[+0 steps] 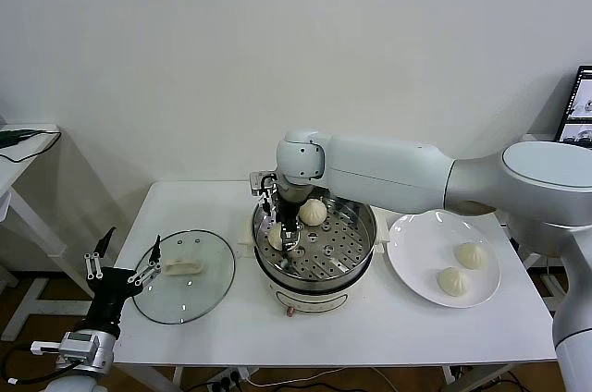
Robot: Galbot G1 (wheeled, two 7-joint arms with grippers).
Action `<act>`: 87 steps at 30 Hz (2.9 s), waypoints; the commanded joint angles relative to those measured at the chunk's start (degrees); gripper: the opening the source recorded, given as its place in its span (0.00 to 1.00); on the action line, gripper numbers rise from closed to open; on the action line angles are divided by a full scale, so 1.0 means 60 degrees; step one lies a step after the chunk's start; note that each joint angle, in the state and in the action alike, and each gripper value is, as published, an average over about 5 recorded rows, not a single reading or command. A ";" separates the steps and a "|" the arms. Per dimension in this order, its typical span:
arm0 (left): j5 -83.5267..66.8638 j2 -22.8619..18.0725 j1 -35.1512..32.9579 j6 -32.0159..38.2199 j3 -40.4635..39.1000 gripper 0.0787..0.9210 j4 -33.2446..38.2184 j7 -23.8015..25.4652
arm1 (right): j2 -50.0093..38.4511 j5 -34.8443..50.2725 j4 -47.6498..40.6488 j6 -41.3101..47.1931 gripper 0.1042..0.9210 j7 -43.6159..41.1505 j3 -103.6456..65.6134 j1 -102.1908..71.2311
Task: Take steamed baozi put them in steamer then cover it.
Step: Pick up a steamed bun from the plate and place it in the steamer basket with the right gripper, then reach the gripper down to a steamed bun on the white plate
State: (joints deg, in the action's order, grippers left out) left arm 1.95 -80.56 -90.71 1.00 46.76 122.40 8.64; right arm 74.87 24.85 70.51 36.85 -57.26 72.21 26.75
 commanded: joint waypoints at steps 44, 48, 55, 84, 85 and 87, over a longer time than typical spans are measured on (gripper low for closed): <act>0.0515 -0.0144 -0.0384 0.0096 -0.0274 0.88 0.0245 -0.0073 | -0.7594 -0.6150 0.0480 -0.4841 0.88 -0.3017 -0.5502 -0.5046; 0.0510 -0.0140 -0.0368 0.0088 -0.0250 0.88 0.0211 -0.0075 | -0.7154 -0.6411 0.0015 -0.4905 0.88 -0.2831 -0.5654 -0.5204; 0.0510 -0.0174 -0.0281 0.0064 -0.0258 0.88 0.0100 -0.0096 | -0.6646 -0.6596 -0.0340 -0.4910 0.88 -0.2676 -0.5799 -0.5464; 0.0506 -0.0214 -0.0259 0.0051 -0.0238 0.88 0.0081 -0.0135 | -0.6315 -0.7288 -0.0491 -0.4990 0.80 -0.2833 -0.6400 -0.6230; 0.0506 -0.0215 -0.0262 0.0053 -0.0239 0.88 0.0085 -0.0136 | -0.6324 -0.7289 -0.0488 -0.4991 0.76 -0.2827 -0.6409 -0.6228; 0.0507 -0.0219 -0.0266 0.0056 -0.0242 0.88 0.0096 -0.0136 | -0.6341 -0.7282 -0.0481 -0.4991 0.70 -0.2816 -0.6428 -0.6220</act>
State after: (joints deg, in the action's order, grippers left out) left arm 4.99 -81.88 -92.26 1.30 45.36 122.89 7.84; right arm 36.65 -18.06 67.90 7.00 -74.17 34.08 -10.02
